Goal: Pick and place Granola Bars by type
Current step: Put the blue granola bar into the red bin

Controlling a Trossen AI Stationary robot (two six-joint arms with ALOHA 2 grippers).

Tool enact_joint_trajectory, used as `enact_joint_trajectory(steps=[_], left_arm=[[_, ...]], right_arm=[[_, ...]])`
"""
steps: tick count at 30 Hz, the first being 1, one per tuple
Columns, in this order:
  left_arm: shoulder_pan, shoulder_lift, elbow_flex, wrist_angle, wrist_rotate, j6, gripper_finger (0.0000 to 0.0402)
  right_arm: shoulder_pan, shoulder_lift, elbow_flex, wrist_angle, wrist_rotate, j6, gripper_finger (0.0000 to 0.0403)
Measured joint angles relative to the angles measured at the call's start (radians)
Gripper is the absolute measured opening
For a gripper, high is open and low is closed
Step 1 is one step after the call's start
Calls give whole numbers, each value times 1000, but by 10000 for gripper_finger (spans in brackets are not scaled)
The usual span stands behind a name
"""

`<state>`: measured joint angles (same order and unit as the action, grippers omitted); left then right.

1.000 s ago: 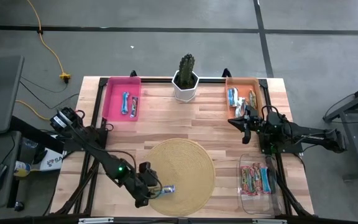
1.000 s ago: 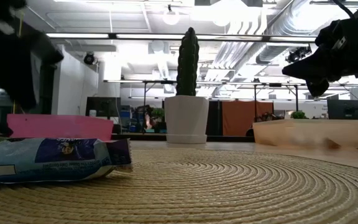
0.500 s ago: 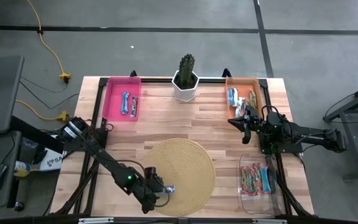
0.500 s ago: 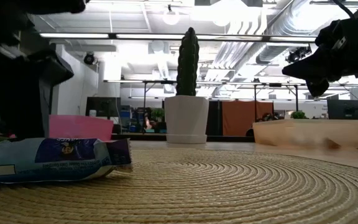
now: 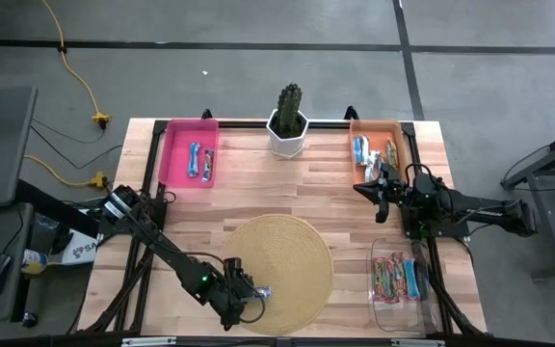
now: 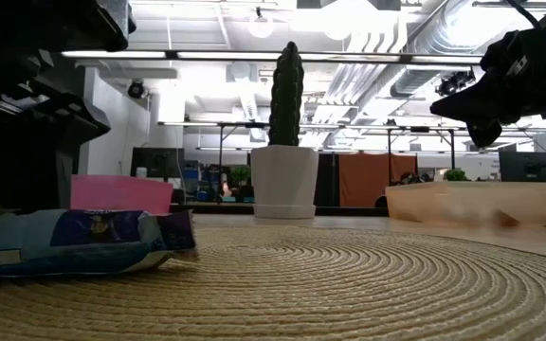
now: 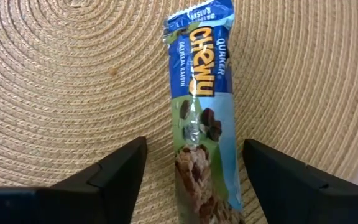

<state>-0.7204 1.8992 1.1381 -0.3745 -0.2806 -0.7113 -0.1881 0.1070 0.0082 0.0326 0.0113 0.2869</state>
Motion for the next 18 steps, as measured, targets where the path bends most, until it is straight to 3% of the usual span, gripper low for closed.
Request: enact_joint_trajectory(steps=[18], left_arm=[[1, 5, 43, -73, 14, 11, 130]], right_arm=[[0, 0, 0, 0, 0, 0, 0]])
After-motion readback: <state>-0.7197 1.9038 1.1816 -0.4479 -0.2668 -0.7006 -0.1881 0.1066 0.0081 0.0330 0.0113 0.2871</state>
